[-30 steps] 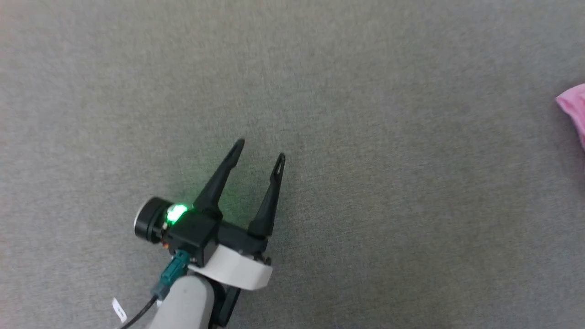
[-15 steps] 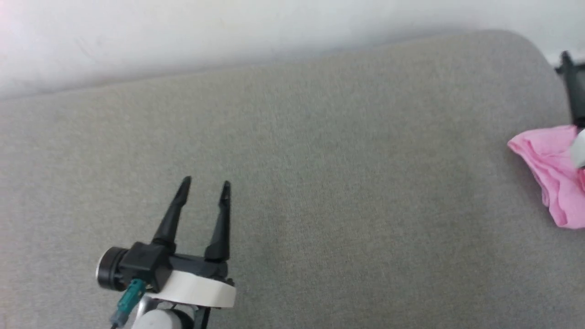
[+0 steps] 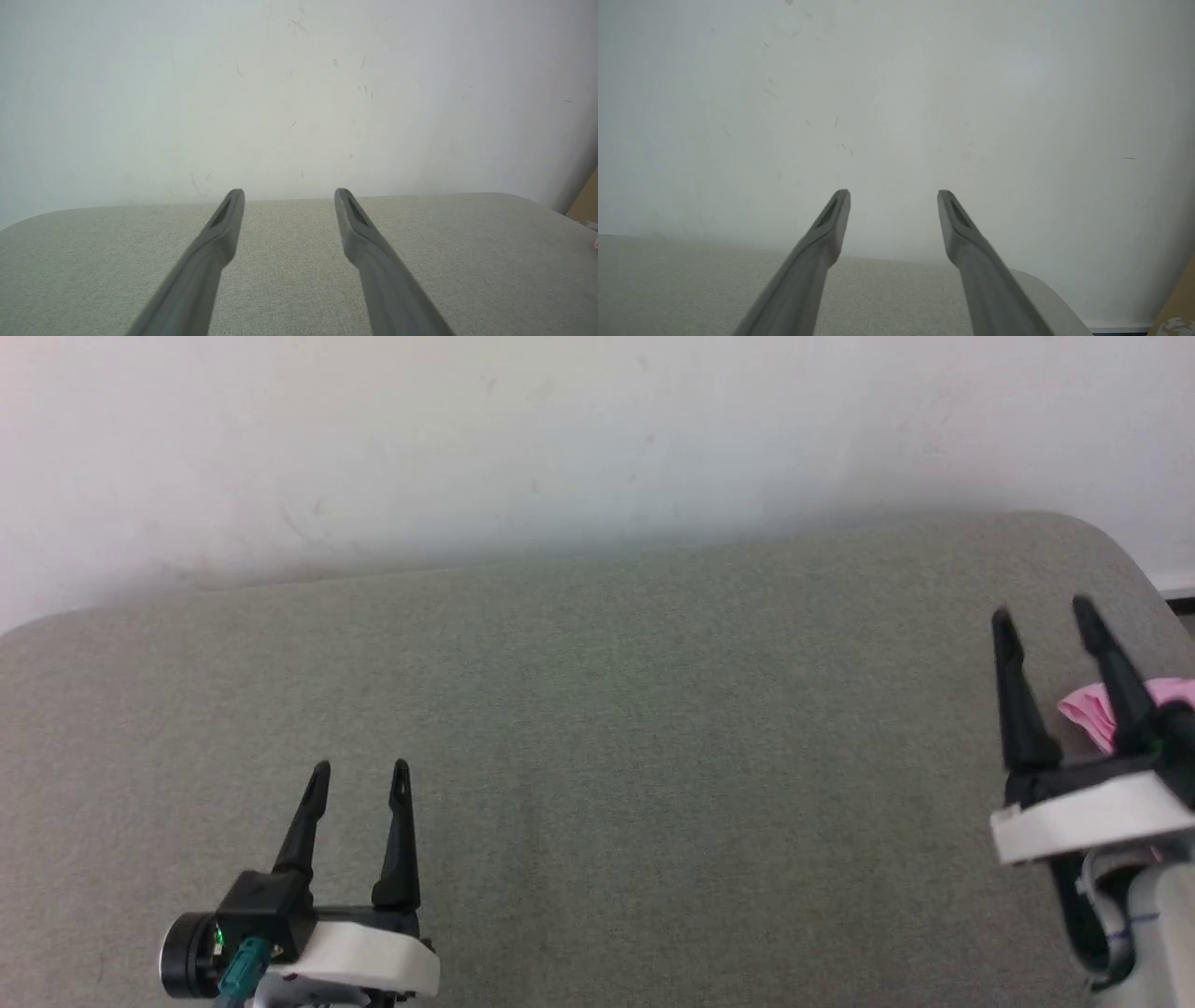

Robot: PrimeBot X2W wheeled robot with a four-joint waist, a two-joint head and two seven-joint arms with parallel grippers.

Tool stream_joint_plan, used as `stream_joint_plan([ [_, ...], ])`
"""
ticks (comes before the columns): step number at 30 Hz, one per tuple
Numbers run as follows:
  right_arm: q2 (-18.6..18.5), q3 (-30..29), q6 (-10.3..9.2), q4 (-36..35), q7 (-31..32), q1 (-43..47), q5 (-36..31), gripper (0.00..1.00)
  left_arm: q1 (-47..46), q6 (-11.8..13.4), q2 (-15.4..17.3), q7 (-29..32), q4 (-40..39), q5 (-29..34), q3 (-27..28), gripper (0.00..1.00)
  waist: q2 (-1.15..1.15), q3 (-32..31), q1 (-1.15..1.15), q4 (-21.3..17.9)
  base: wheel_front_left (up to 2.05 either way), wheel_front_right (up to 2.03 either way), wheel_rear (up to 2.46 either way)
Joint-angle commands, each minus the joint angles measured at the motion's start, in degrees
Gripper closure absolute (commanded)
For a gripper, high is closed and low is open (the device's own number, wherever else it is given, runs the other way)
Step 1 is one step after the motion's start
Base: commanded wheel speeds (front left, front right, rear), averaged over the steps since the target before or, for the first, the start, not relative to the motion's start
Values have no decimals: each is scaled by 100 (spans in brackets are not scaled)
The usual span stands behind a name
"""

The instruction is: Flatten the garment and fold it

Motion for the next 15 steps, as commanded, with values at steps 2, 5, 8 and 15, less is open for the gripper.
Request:
stream_joint_plan([
  [2, 438, -154, -11, -230, -103, 472, -61, 0, 135, 121, -16, -11, 45, 57, 35, 0, 0, -96, 0, 138, 0, 0, 0],
  [5, 731, -161, -11, -314, -165, 852, -101, 0, 212, 215, -24, -11, 79, 61, 47, 0, 0, -103, 0, 177, 0, 0, 0],
  [8, 890, -91, -11, -316, -210, 1146, -169, 0, 280, 270, -29, -11, 149, 78, 36, 0, 0, -117, 0, 209, 0, 0, 0],
  [15, 1031, 8, -11, -202, -254, 1463, -245, 0, 385, 309, -39, -11, 270, -4, -1, 0, 0, -176, 0, 248, 0, 0, 0],
])
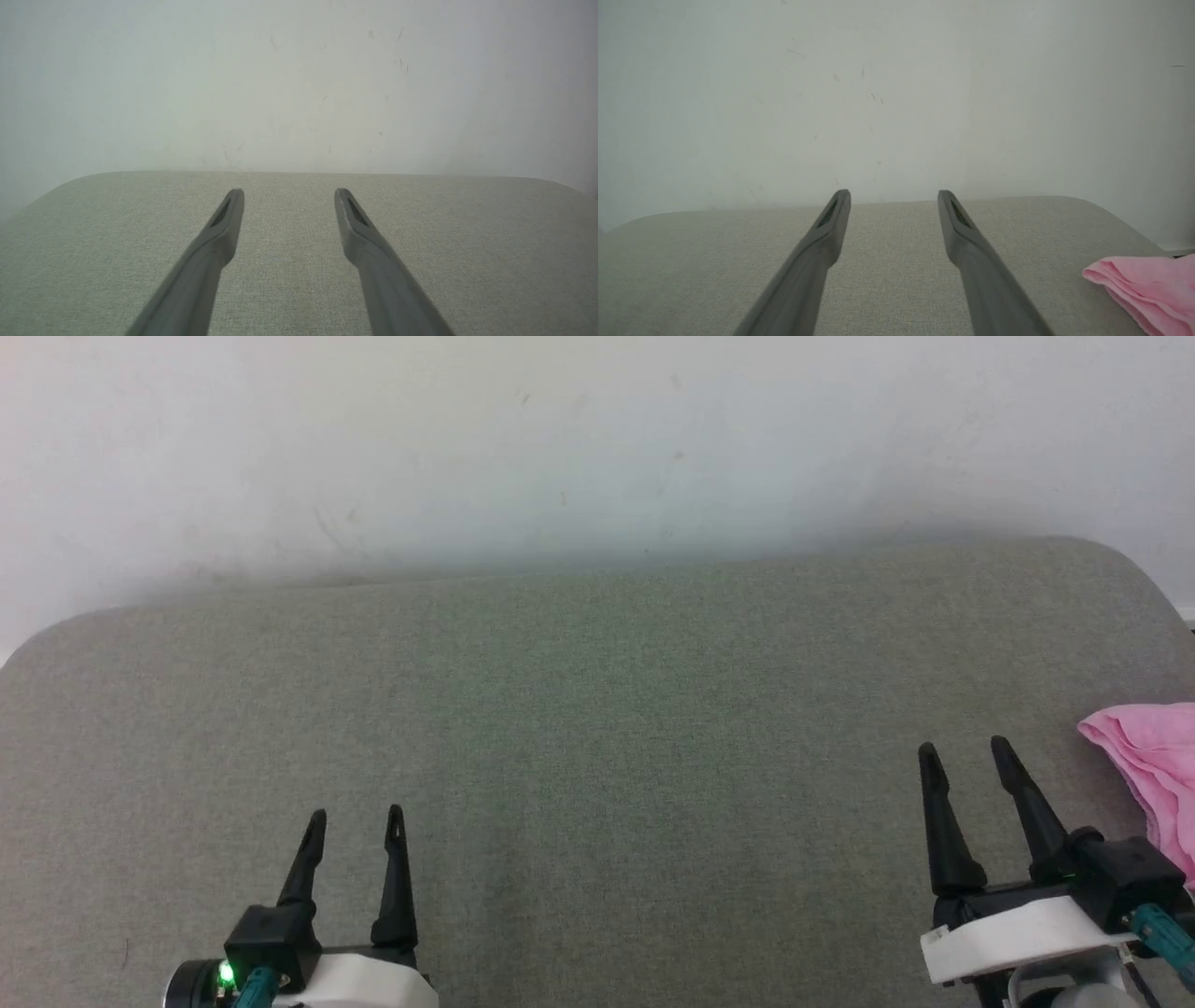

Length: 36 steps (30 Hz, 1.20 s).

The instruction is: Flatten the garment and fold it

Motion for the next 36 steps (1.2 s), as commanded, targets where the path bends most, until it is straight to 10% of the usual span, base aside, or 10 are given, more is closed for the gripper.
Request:
stream_joint_plan([
  [1, 29, 25, -6, 37, -50, 56, -56, 0, 71, 46, -22, -11, 24, -38, -15, 0, -1, -18, 0, 5, 0, 0, 0],
  [20, 44, 75, -6, 9, -60, 12, 40, 0, 7, 17, -30, -11, -22, -91, -31, 0, -1, 46, 0, 47, 0, 0, 0],
  [21, 21, 75, 0, 25, -34, 7, 11, 100, -1, 38, -7, 1, -21, -74, -38, 100, -1, 46, 0, 47, 0, 0, 0],
  [36, 18, 74, -1, -3, 112, -9, -82, 100, -48, 18, -5, 148, -62, -4, -21, 100, -1, 45, 0, 69, 0, 0, 0],
])
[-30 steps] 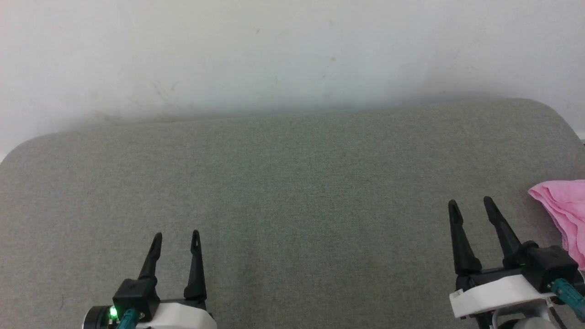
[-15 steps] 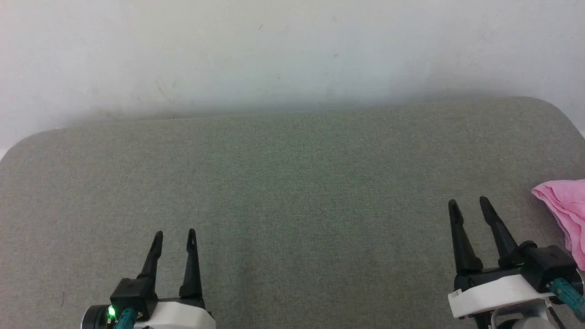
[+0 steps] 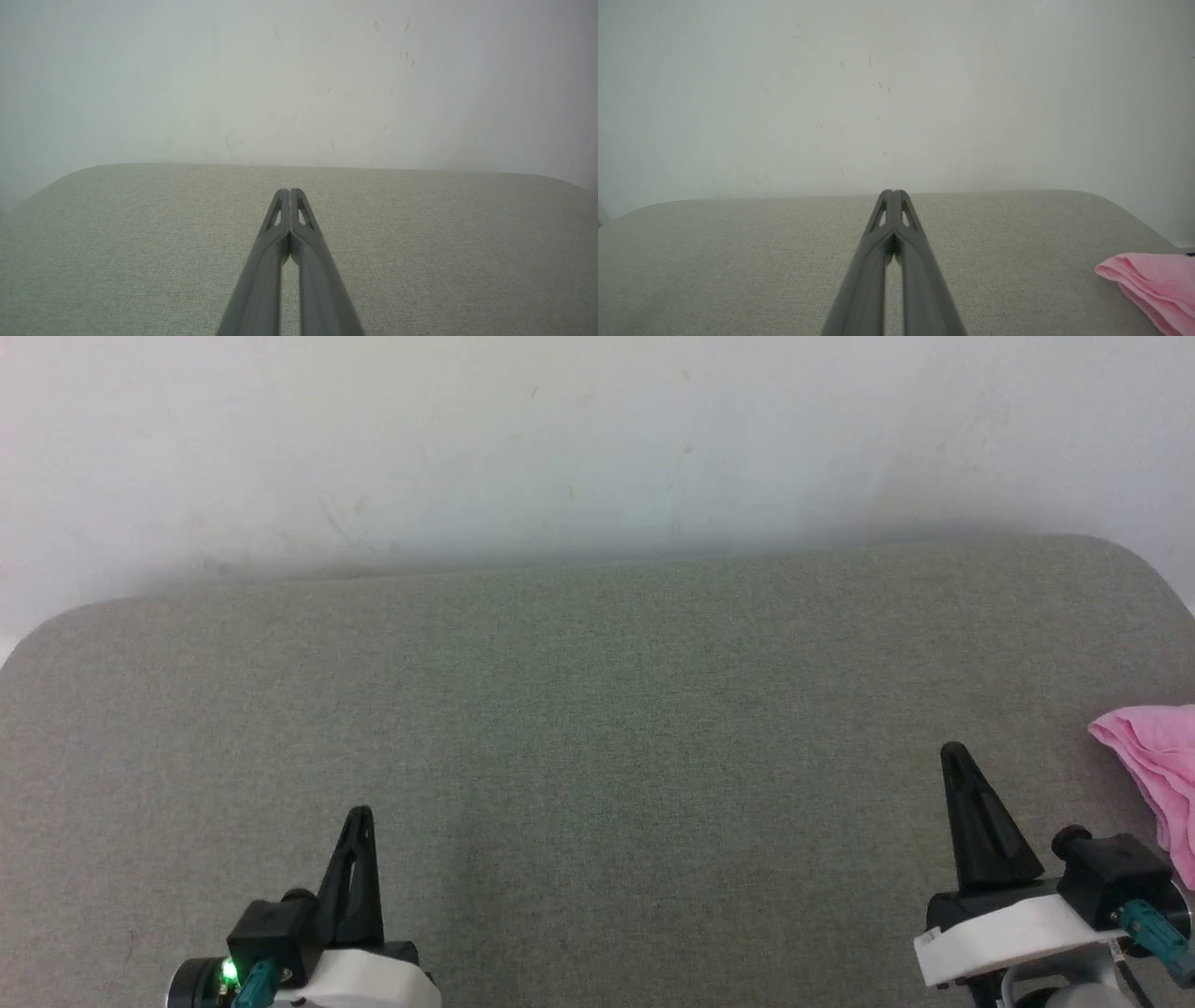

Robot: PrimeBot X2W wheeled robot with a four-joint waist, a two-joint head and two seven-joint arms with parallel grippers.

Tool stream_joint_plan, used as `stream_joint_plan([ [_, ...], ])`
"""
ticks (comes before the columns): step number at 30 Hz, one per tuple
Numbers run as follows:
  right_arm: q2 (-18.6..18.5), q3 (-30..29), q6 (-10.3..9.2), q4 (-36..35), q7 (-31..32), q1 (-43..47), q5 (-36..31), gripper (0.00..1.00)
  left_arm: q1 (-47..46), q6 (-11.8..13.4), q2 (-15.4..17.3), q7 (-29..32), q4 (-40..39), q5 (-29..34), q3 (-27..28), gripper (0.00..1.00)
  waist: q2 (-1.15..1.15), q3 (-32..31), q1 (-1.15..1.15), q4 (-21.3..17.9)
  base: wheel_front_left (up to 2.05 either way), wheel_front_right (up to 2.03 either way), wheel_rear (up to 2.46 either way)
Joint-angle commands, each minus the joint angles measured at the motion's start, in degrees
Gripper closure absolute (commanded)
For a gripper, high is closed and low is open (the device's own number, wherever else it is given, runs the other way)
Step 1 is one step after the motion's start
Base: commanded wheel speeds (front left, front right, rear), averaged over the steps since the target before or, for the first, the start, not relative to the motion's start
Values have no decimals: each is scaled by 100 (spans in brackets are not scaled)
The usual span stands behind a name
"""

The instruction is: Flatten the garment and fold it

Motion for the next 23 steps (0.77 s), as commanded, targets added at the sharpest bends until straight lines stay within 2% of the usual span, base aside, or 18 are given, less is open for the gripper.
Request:
stream_joint_plan([
  [1, 4, 0, -1, -29, 40, -17, -46, 100, -44, -25, -3, 30, -32, 54, 18, 100, -1, 0, 0, 3, 0, 0, 0],
  [23, 9, 1, -2, -91, 298, -47, -215, 100, -126, -69, -9, 290, -101, 179, 63, 100, -1, -5, 0, 38, 0, 0, 0],
])
